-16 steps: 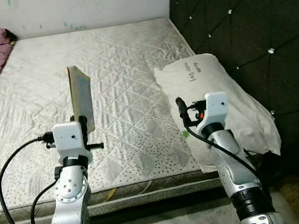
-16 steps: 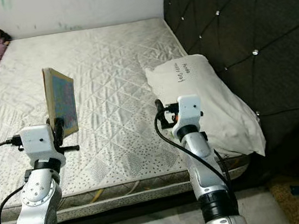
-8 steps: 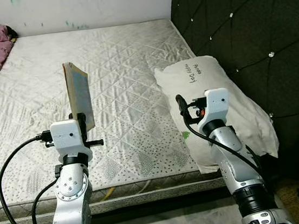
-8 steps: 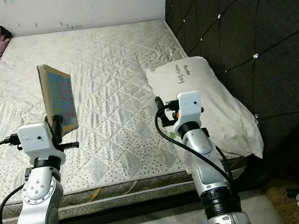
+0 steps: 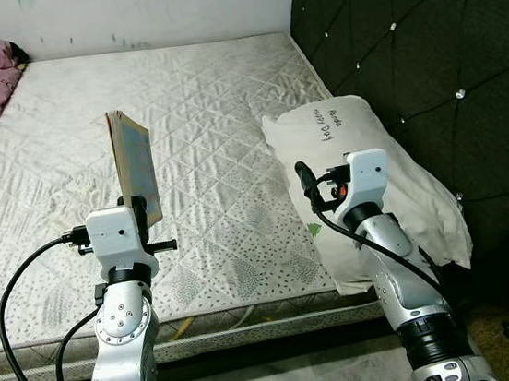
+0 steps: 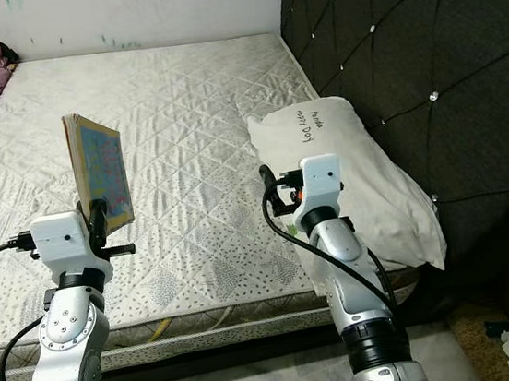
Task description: Clean up the room
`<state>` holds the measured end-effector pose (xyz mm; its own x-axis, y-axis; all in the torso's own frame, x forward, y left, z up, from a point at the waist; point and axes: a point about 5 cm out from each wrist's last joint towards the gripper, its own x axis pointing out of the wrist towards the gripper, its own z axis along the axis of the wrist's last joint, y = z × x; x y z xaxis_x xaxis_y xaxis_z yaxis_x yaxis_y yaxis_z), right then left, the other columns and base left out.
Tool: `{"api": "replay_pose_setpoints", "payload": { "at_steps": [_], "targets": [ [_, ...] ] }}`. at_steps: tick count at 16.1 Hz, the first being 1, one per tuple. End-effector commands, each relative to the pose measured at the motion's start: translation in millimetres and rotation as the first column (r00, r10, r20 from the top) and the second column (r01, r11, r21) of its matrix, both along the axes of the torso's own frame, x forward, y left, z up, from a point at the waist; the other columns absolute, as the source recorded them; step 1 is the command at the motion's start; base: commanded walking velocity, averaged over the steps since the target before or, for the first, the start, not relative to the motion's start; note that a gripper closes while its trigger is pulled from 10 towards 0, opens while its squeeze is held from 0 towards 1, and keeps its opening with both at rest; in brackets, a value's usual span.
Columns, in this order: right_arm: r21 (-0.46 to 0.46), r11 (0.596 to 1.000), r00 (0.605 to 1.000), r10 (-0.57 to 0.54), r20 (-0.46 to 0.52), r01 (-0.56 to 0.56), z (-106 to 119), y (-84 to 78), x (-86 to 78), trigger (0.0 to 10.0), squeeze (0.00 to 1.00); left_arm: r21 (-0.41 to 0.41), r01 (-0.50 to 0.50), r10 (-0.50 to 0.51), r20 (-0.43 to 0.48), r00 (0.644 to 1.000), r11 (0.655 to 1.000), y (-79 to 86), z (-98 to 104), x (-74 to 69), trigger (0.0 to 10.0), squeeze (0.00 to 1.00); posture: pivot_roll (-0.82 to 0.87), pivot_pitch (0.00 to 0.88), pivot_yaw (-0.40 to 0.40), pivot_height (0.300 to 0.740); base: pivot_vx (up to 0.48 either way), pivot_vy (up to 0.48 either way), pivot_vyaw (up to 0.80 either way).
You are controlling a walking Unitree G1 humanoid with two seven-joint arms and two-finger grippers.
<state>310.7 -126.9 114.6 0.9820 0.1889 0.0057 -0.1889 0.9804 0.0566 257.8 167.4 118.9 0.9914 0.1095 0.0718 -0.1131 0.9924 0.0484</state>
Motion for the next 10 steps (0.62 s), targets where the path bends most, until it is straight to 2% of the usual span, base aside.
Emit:
{"api": "replay_pose_setpoints", "payload": {
  "at_steps": [1, 4, 10],
  "targets": [
    [0.002, 1.000, 1.000, 0.004, 0.008, -0.004, 4, -0.3, -0.3, 10.0, 0.00, 0.003, -0.016, 0.016, 0.064, 0.998, 1.000, 2.4, 13, -0.4, 10.0, 0.00, -0.07, 0.016, -0.039, 0.696, 0.000, 0.000, 0.00],
    [-0.002, 1.000, 1.000, 0.006, 0.007, -0.005, 4, -0.3, 0.4, 10.0, 0.00, 0.005, -0.077, 0.076, 0.058, 0.995, 0.997, 9.7, 12, 0.2, 10.0, 0.00, -0.07, 0.019, -0.042, 0.686, 0.000, 0.000, 0.00],
    [-0.013, 1.000, 1.000, 0.015, 0.007, -0.015, 4, 0.5, 0.8, 10.0, 0.00, -0.013, -0.103, 0.104, 0.052, 0.993, 0.995, 16.3, 12, -0.3, 10.0, 0.00, -0.07, 0.021, -0.047, 0.686, 0.000, 0.000, 0.00]
  ]
}}
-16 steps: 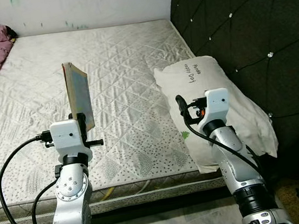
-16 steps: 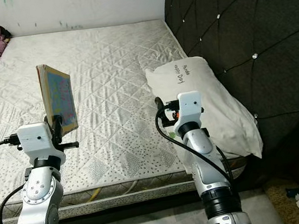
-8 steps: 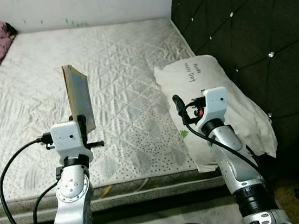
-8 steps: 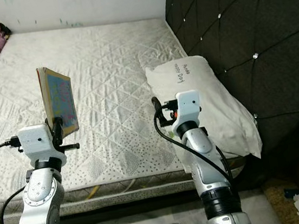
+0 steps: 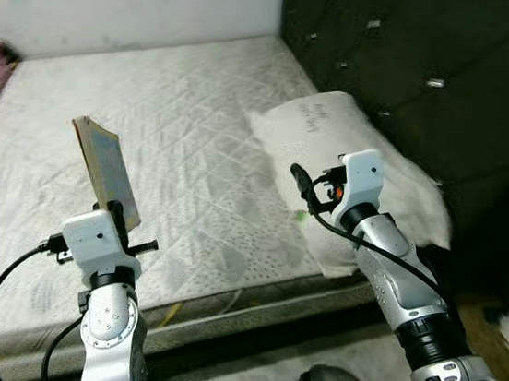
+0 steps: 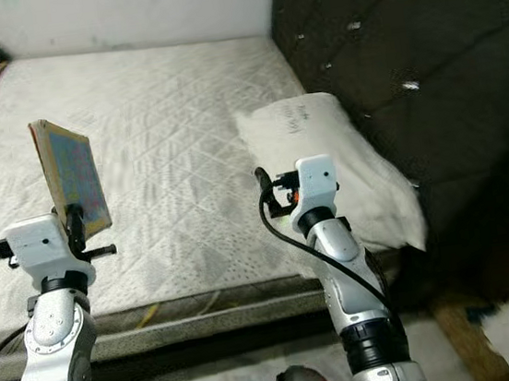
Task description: Clean up the room
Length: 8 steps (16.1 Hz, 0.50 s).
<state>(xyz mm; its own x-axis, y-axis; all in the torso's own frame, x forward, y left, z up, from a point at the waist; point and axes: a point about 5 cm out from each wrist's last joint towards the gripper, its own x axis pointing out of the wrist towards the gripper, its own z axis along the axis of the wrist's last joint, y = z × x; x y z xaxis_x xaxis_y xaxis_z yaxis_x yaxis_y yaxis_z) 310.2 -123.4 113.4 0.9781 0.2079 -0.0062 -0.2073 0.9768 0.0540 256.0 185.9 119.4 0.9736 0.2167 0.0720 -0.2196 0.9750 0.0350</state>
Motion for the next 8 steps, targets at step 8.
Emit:
{"api": "replay_pose_setpoints", "payload": {
  "at_steps": [8],
  "targets": [
    [-0.017, 1.000, 1.000, 0.008, 0.024, -0.008, 6.2, -0.8, 1.7, 10.0, 0.00, -0.041, 0.021, -0.018, 0.053, 0.998, 0.999, -0.8, 10.8, 0.1, 10.0, 0.00, -0.07, 0.022, -0.049, 0.686, 0.000, 0.000, 0.00]
  ]
}}
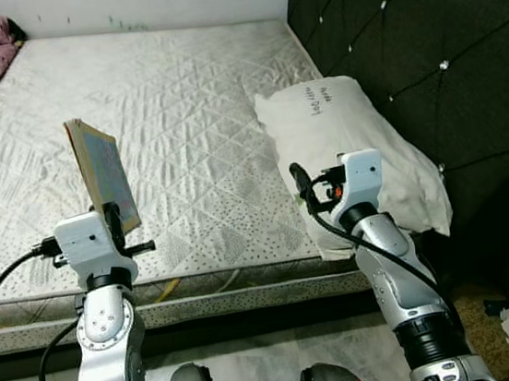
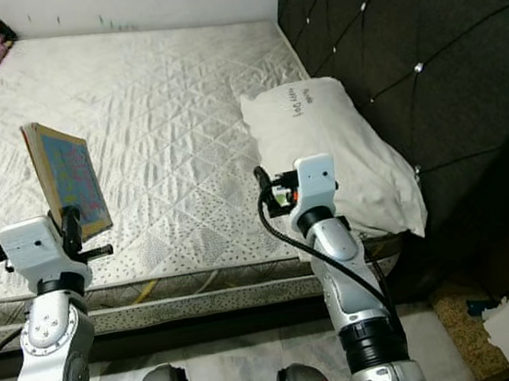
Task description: Clean up the room
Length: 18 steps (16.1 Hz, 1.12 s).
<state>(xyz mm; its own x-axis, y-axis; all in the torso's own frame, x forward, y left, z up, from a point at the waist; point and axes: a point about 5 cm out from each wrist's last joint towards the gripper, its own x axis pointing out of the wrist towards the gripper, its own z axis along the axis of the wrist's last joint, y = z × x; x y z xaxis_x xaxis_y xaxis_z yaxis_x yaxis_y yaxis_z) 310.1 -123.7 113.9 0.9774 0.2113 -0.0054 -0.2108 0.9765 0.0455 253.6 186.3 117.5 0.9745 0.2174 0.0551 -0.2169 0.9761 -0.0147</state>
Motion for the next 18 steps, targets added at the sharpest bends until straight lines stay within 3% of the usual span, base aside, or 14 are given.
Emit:
{"api": "replay_pose_setpoints", "payload": {
  "at_steps": [1, 6, 18],
  "targets": [
    [-0.012, 1.000, 1.000, 0.006, 0.022, -0.006, 5.7, -0.6, 1.5, 10.0, 0.00, 0.009, 0.024, -0.024, 0.062, 0.998, 1.000, -1.9, 13.2, 2.2, 10.0, 0.00, -0.07, 0.023, -0.051, 0.686, 0.259, 0.000, 0.00],
    [-0.018, 1.000, 1.000, 0.004, 0.023, -0.004, 5.8, -1.2, 0.8, 10.0, 0.00, 0.008, 0.041, -0.041, 0.065, 0.997, 0.999, -3.2, 13.6, 1.9, 10.0, 0.00, -0.07, 0.026, -0.053, 0.686, 0.323, 0.000, 0.00],
    [-0.032, 0.999, 0.999, -0.042, 0.033, 0.043, 7.6, -8.7, 4.0, 10.0, 0.00, 0.002, 0.077, -0.077, 0.056, 0.995, 0.997, -7.8, 12.1, 2.5, 10.0, 0.00, -0.07, 0.040, -0.049, 0.686, 0.480, 0.000, 0.00]
  ]
}}
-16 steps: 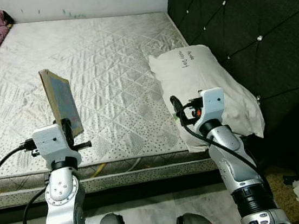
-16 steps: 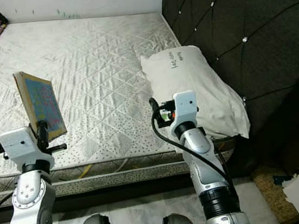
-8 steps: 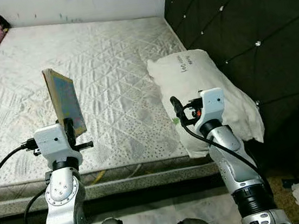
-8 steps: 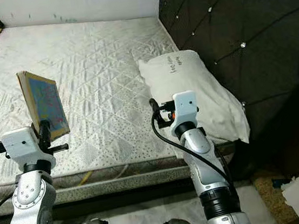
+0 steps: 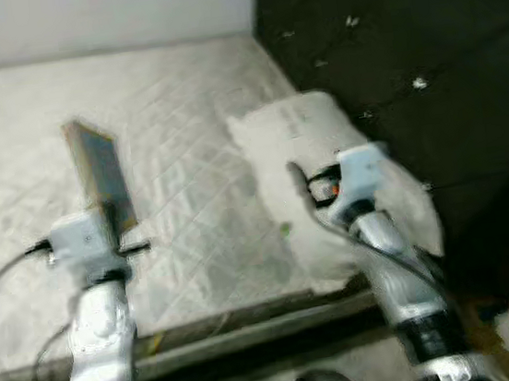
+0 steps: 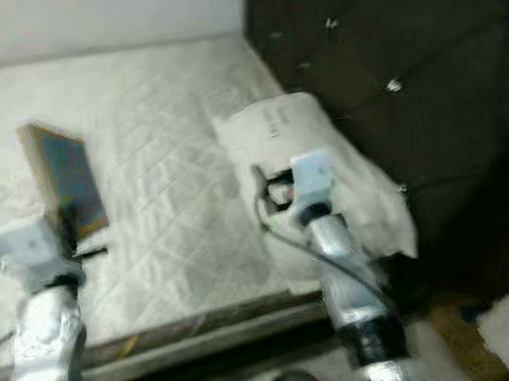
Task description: Clean up the room
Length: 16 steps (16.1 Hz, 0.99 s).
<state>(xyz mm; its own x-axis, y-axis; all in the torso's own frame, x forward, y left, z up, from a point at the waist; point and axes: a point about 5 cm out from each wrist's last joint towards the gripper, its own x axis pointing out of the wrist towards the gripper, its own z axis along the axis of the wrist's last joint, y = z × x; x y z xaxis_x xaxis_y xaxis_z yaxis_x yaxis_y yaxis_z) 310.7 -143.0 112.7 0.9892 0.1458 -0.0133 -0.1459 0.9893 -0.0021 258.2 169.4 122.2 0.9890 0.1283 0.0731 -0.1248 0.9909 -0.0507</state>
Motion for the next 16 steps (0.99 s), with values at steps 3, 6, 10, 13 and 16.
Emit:
{"api": "replay_pose_setpoints", "payload": {
  "at_steps": [3, 6, 10, 13, 16],
  "targets": [
    [0.007, 1.000, 0.999, 0.011, 0.034, -0.011, 9, 7.2, 5.6, 10.0, 0.00, 0.015, -0.011, 0.010, 0.036, 0.999, 1.000, 7.7, 7, -1.9, 10.0, 0.00, -0.06, 0.040, -0.048, 0.686, 0.347, 0.000, 0.00],
    [0.005, 1.000, 0.999, 0.005, 0.038, -0.005, 9, 6.7, 5.8, 10.0, 0.00, -0.001, -0.005, 0.005, 0.015, 1.000, 1.000, 4.0, 5, -0.8, 10.0, 0.00, -0.06, 0.039, -0.047, 0.686, 0.000, 0.000, 0.00],
    [0.005, 1.000, 0.999, 0.002, 0.038, -0.002, 9, 5.9, 5.7, 10.0, 0.00, -0.012, 0.003, -0.003, -0.009, 1.000, 1.000, 1.8, 2, -2.1, 10.0, 0.00, -0.06, 0.039, -0.051, 0.686, 0.000, 0.000, 0.00],
    [-0.002, 1.000, 0.999, 0.014, 0.035, -0.014, 8, 6.8, 5.6, 10.0, 0.00, -0.028, 0.000, -0.002, -0.052, 0.999, 1.000, 0.7, -4, -1.7, 10.0, 0.00, -0.06, 0.042, -0.053, 0.686, 0.000, 0.000, 0.00],
    [-0.001, 1.000, 0.999, 0.020, 0.033, -0.020, 9, 6.0, 5.6, 10.0, 0.00, -0.048, 0.018, -0.022, -0.091, 0.996, 0.999, -2.1, -9, 1.0, 10.0, 0.00, -0.06, 0.049, -0.059, 0.652, 0.000, 0.000, 0.00]
  ]
}}
